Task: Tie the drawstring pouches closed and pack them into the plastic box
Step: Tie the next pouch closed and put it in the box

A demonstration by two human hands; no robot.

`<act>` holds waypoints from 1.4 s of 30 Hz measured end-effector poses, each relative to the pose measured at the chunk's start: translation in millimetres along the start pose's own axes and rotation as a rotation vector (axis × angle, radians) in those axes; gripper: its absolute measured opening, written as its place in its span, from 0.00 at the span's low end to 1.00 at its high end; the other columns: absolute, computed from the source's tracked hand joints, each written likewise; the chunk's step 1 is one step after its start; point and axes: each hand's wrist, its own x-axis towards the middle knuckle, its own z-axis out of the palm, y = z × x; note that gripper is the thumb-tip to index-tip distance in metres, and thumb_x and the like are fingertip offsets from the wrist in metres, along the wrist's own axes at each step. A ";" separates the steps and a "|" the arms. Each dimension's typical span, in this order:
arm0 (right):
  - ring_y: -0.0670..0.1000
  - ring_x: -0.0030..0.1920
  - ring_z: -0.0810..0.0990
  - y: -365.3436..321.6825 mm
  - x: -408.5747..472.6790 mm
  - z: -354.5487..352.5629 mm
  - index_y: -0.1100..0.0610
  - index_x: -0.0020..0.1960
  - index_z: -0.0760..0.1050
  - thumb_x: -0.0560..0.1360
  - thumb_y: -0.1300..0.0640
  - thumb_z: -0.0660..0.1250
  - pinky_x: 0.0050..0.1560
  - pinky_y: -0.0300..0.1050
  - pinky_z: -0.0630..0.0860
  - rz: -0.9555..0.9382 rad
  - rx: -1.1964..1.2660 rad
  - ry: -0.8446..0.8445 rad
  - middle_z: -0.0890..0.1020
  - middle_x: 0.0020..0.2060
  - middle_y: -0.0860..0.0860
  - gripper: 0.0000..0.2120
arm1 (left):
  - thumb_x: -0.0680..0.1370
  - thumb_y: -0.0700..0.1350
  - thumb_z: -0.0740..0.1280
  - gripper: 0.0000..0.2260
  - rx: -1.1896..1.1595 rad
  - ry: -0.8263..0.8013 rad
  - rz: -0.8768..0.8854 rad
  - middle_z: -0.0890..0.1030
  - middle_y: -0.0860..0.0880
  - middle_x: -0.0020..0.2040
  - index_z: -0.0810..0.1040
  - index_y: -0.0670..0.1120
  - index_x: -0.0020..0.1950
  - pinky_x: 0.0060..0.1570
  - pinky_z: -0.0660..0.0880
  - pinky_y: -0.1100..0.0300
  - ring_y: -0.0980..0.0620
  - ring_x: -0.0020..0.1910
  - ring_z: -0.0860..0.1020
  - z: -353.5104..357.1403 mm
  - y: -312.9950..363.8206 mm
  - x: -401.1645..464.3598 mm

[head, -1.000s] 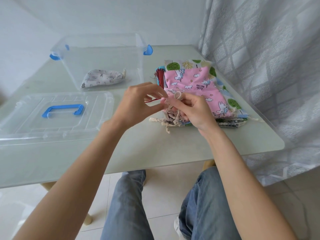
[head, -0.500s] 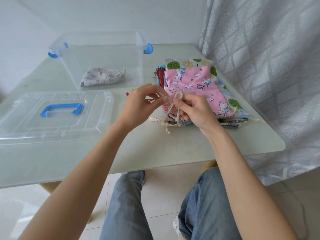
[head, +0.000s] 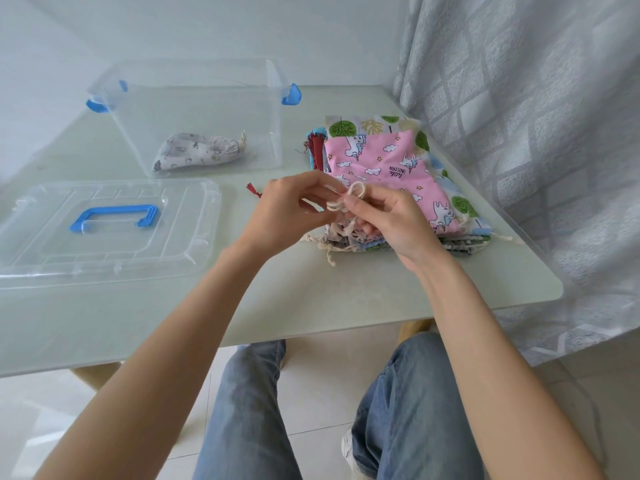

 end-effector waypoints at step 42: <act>0.52 0.39 0.77 13.8 -1.0 1.7 0.62 0.42 0.76 0.69 0.66 0.70 0.36 0.48 0.76 -0.650 -0.795 0.328 0.80 0.38 0.51 0.03 | 0.71 0.39 0.72 0.09 -0.086 -0.053 0.021 0.80 0.54 0.37 0.76 0.50 0.45 0.42 0.74 0.67 0.59 0.35 0.77 8.5 -5.8 3.5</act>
